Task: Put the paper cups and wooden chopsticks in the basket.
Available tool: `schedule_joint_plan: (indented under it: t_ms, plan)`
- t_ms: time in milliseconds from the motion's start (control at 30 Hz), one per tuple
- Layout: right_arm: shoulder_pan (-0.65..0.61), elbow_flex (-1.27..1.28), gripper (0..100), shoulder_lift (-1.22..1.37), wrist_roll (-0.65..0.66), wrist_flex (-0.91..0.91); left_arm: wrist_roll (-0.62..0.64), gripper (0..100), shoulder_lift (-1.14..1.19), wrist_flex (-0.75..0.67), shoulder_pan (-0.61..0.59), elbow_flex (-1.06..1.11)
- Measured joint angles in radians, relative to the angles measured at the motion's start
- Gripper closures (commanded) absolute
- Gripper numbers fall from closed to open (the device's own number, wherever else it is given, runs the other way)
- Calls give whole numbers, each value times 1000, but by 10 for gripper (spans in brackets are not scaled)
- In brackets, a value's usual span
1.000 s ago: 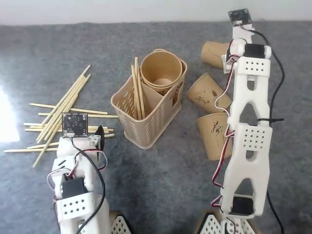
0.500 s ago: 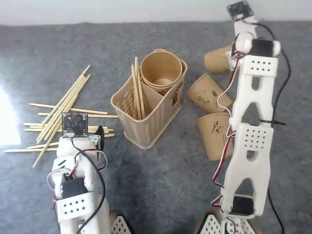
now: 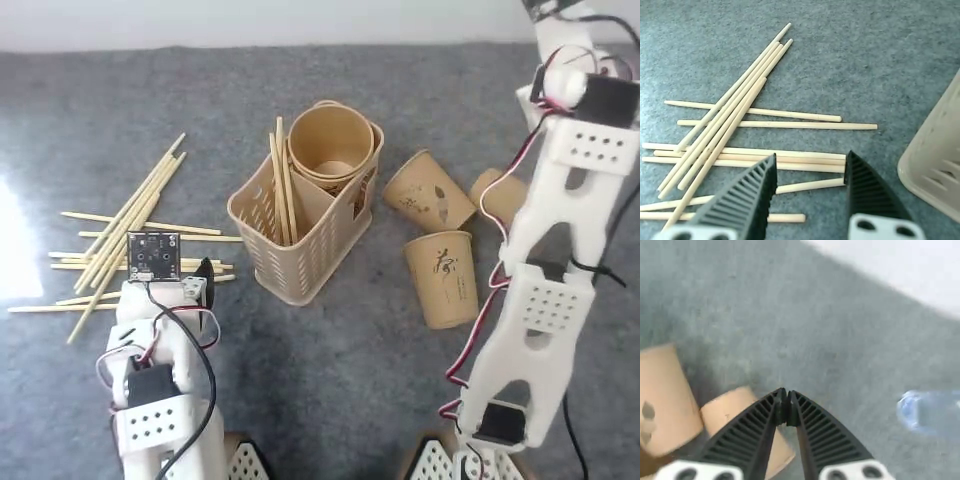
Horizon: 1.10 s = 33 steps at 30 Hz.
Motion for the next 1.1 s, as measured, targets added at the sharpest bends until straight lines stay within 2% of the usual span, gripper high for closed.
schedule_joint_plan:
  t_ms: [200, 400, 533, 800, 967, 1100]
  plan:
    - [6, 236, 954, -6, -20, 0, 0, 791, 0, 0, 0, 0]
    - [51, 367, 806, -114, -238, 2, 0, 791, 0, 0, 0, 0]
    - [124, 517, 816, -364, -362, 2, 0, 791, 0, 0, 0, 0]
    - [120, 1080, 829, -921, -396, 2, 0, 791, 0, 0, 0, 0]
    - [123, 1375, 828, -1073, -451, -11, 0, 791, 0, 0, 0, 0]
    - [161, 1577, 826, -1165, -456, -152, 0, 791, 0, 0, 0, 0]
